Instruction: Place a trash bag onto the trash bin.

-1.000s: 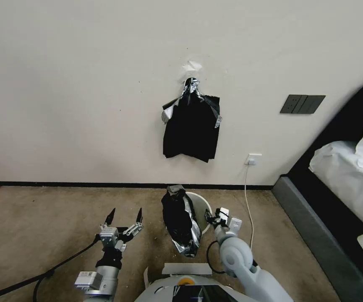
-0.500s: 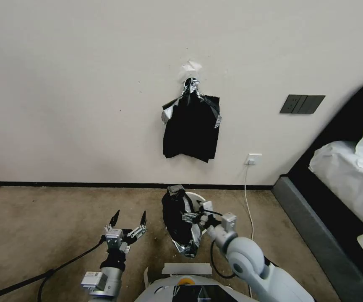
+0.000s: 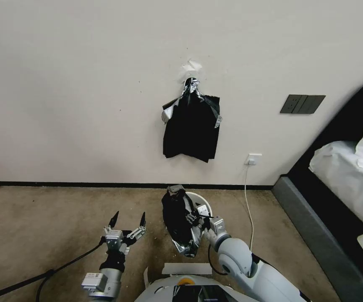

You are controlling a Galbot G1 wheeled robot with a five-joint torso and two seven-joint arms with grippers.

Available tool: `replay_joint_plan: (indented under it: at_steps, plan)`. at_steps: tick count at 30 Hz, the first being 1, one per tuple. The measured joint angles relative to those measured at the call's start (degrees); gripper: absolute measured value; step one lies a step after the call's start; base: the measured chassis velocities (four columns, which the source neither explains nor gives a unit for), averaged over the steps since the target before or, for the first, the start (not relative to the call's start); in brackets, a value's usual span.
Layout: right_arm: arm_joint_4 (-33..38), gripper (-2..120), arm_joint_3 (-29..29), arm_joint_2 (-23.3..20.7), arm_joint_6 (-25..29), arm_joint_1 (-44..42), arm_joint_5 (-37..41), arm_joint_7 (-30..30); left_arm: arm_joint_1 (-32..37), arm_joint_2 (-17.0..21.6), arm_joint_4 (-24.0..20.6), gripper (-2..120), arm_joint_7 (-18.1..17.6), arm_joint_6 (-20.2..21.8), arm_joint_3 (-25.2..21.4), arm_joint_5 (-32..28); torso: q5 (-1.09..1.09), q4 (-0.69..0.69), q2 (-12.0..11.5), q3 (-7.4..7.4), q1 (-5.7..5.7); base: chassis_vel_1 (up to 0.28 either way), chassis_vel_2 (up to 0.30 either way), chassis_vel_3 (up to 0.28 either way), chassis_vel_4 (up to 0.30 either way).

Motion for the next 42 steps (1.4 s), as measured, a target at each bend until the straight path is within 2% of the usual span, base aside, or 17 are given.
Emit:
replay_joint_plan:
  at_steps: [2,3,6,8,14,15,16,17,18,19,20,24,29,31,36,40,42]
  plan:
    - [0.25,18,0.20,-0.17,0.28,-0.36,-0.62,0.04,-0.53,0.31,0.36,100,-0.07,0.48,0.88,0.22,0.00,0.00,0.00,0.00,0.00,0.000,0.000,0.000,0.000]
    - [0.25,18,0.20,-0.17,0.28,-0.36,-0.62,0.04,-0.53,0.31,0.36,100,-0.07,0.48,0.88,0.22,0.00,0.00,0.00,0.00,0.00,0.000,0.000,0.000,0.000]
    - [0.37,4,0.39,-0.30,1.09,-0.84,-1.74,0.10,-1.79,1.36,0.65,100,-0.33,2.04,2.65,0.42,0.00,0.00,0.00,0.00,0.00,0.000,0.000,0.000,0.000]
    - [0.37,0,0.42,-0.36,1.45,-0.90,-2.19,0.02,-2.49,1.92,0.66,100,-0.73,2.97,3.61,0.42,0.00,0.00,0.00,0.00,0.00,0.000,0.000,0.000,0.000]
    - [0.15,0,0.44,-0.57,2.24,-0.80,-2.54,-0.34,-4.69,3.62,0.79,100,-2.54,6.68,6.54,0.37,0.00,-0.01,0.00,0.00,0.00,0.000,0.000,0.000,0.000]
    - [-0.02,0,0.51,-0.83,2.68,-0.61,-2.53,-0.88,-7.27,4.81,1.05,100,-5.22,11.86,9.45,0.22,0.00,0.00,0.00,0.00,0.00,0.000,0.000,0.000,0.000]
    - [-0.02,0,0.51,-0.83,2.68,-0.61,-2.53,-0.88,-7.27,4.81,1.05,100,-5.22,11.86,9.45,0.22,0.00,0.00,0.00,0.00,0.00,0.000,0.000,0.000,0.000]
    - [-0.08,0,0.69,-0.93,2.89,-0.46,-2.36,-1.06,-10.49,5.47,1.30,100,-8.72,17.48,12.46,-1.20,0.01,0.00,0.00,0.00,0.00,0.000,0.000,0.000,0.000]
    - [-0.07,0,0.78,-0.99,2.94,-0.44,-2.09,-1.08,-13.05,5.65,1.51,100,-11.33,21.29,14.81,-3.65,-0.01,-0.01,0.00,0.00,0.00,0.000,0.000,0.000,0.000]
    - [-0.05,0,0.77,-1.09,2.96,-0.42,-1.60,-1.03,-14.76,5.56,1.74,100,-13.09,23.56,16.08,-5.44,0.00,-0.01,0.00,0.00,0.00,0.000,0.000,0.000,0.000]
    - [-0.05,0,0.77,-1.09,2.96,-0.42,-1.60,-1.03,-14.76,5.56,1.74,100,-13.09,23.56,16.08,-5.44,0.00,-0.01,0.00,0.00,0.00,0.000,0.000,0.000,0.000]
    - [0.10,0,-0.65,-2.30,3.10,0.80,0.56,-0.79,-21.55,3.97,3.67,100,-19.68,30.88,19.17,-12.05,0.01,0.02,0.00,0.00,0.00,0.000,0.000,0.000,0.000]
    - [0.03,0,-0.68,-2.57,3.16,0.85,0.78,-0.79,-26.20,2.89,6.48,100,-22.48,34.63,20.22,-15.56,0.00,0.00,0.00,0.00,0.00,0.000,0.000,0.000,0.000]
    - [0.13,0,-0.40,-2.38,3.17,0.28,0.80,-0.56,-30.98,1.48,8.77,100,-25.07,37.29,21.86,-20.17,0.00,0.00,0.00,0.00,0.00,0.000,0.000,0.000,0.000]
    - [0.45,0,-0.25,-2.19,3.13,-0.42,0.74,-0.45,-35.60,0.76,10.75,100,-28.44,39.83,23.32,-23.79,0.00,-0.01,0.00,0.00,0.00,0.000,0.000,0.000,0.000]
    - [0.54,0,-0.11,-2.05,2.96,-0.64,0.80,-0.21,-40.95,-0.86,14.18,100,-34.34,44.12,23.90,-30.53,0.01,-0.01,0.00,0.00,0.00,0.000,0.000,0.000,0.000]
    - [0.62,0,-0.11,-2.02,2.86,-0.67,0.97,-0.11,-41.56,-1.34,14.86,100,-35.19,44.65,23.89,-31.57,0.00,0.01,0.00,0.00,0.00,0.000,0.000,0.000,0.000]
